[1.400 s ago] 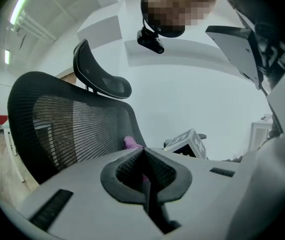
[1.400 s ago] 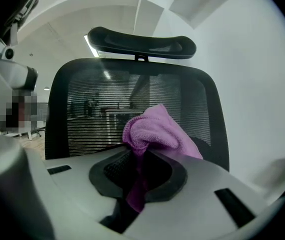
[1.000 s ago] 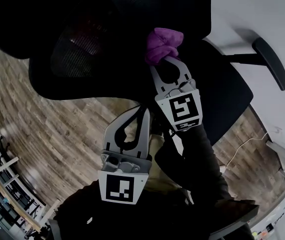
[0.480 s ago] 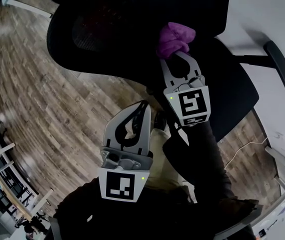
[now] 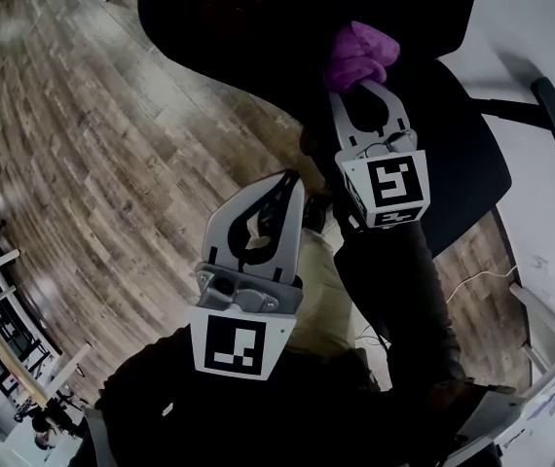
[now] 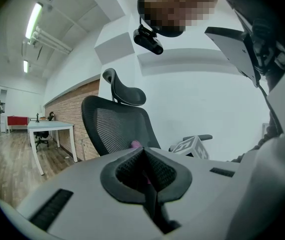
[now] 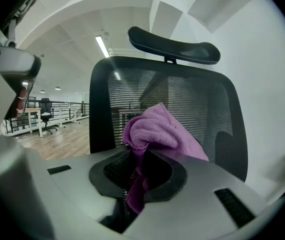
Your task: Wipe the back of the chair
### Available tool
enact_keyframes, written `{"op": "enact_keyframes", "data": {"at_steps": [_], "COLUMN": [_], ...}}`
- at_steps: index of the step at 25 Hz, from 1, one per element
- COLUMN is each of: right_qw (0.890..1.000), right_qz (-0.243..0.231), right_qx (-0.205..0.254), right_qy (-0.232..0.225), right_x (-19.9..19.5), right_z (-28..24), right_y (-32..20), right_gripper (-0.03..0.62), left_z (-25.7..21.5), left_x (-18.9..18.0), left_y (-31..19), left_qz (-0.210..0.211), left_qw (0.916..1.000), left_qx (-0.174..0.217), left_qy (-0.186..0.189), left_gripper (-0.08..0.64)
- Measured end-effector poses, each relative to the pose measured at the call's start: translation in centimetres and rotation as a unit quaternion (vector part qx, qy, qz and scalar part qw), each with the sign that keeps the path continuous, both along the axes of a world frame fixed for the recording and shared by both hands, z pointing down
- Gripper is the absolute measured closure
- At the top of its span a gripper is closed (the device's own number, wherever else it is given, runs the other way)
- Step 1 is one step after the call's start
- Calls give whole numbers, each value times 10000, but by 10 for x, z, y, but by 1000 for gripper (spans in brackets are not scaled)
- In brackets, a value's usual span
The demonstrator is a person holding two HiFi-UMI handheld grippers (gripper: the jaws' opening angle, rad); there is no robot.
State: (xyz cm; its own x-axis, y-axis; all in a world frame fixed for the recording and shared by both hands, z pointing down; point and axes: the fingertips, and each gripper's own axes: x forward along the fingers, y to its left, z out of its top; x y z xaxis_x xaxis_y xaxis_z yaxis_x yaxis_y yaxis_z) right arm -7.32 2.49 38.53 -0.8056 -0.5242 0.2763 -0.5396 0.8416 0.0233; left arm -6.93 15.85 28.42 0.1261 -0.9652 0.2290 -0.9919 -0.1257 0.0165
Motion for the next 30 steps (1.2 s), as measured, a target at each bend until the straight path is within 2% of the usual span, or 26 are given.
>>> {"op": "enact_keyframes", "data": {"at_steps": [30], "right_qw": [9962], "right_qz": [-871], "right_qx": [-80], "right_qy": [-45], "right_x": [-32], "right_z": [3], "right_y": [59], "right_gripper": [548], "left_z": [-1], "left_x": [-8], "left_y": [9], "left_qz": [-230], "left_qw": [9997], "left_qx": [-28], "left_qy": [66], "left_gripper": [551]}}
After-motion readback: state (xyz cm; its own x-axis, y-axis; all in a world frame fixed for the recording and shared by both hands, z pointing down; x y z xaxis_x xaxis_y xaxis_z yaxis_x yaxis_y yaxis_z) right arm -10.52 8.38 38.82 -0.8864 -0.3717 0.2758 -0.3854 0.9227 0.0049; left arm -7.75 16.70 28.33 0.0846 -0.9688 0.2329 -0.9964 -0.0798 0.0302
